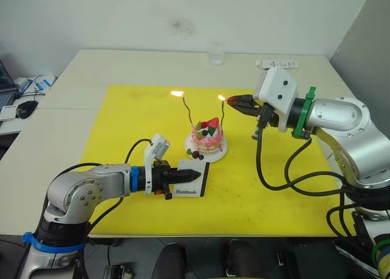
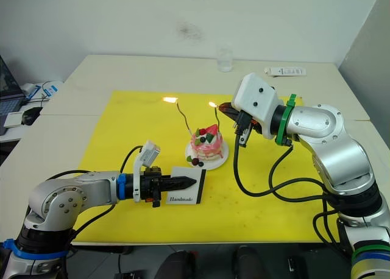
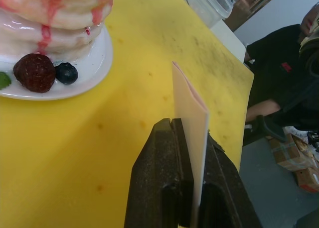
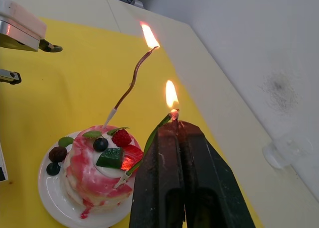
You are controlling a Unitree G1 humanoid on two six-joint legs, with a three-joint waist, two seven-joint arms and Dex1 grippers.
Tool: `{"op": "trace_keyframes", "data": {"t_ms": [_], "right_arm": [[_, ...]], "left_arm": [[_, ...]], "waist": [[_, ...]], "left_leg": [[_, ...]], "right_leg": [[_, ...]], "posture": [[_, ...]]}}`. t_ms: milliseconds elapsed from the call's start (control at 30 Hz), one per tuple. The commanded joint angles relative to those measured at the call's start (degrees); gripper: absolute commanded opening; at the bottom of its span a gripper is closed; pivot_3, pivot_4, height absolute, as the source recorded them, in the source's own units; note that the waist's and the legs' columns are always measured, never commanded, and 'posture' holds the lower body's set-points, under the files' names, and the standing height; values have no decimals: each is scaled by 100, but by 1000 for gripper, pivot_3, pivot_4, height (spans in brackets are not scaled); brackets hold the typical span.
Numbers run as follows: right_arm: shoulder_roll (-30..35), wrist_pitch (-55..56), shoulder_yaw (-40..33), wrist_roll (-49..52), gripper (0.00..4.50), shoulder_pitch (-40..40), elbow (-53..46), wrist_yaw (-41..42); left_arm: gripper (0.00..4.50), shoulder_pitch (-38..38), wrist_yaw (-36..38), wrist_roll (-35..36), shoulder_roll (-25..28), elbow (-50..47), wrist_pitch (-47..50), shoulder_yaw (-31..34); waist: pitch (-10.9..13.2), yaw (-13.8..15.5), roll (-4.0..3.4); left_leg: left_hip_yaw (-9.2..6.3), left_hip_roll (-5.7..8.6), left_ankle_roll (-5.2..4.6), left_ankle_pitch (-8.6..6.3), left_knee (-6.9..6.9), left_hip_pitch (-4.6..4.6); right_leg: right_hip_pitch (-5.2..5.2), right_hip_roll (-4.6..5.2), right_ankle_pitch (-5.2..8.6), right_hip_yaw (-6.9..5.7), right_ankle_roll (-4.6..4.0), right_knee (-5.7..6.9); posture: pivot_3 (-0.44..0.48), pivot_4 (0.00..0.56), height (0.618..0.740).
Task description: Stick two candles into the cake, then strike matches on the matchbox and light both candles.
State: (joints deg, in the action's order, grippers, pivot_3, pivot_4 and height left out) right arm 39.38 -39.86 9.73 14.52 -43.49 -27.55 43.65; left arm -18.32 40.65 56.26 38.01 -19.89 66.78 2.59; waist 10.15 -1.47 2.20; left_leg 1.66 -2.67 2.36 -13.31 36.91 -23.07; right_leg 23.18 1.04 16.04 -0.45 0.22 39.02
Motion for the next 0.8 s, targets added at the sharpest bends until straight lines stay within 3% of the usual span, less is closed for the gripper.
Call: {"op": "trace_keyframes", "data": {"t_ms": [33, 800], "right_arm": [[35, 93, -118, -78, 36, -119, -115, -43], [-15, 240, -12, -271, 36, -11, -46, -13]], "left_arm": [[0, -61, 23, 22, -31, -83, -62, 41], [0, -79, 12, 42, -46, -84, -45, 51]], "waist": [[0, 0, 0], [0, 0, 0]], "left_leg": [[0, 0, 0, 0, 0, 0], [0, 0, 0, 0, 0, 0]], "right_leg": [[0, 0, 0, 0, 0, 0], [0, 0, 0, -1, 1, 0]], "posture": [[0, 150, 740], [0, 150, 740]]}}
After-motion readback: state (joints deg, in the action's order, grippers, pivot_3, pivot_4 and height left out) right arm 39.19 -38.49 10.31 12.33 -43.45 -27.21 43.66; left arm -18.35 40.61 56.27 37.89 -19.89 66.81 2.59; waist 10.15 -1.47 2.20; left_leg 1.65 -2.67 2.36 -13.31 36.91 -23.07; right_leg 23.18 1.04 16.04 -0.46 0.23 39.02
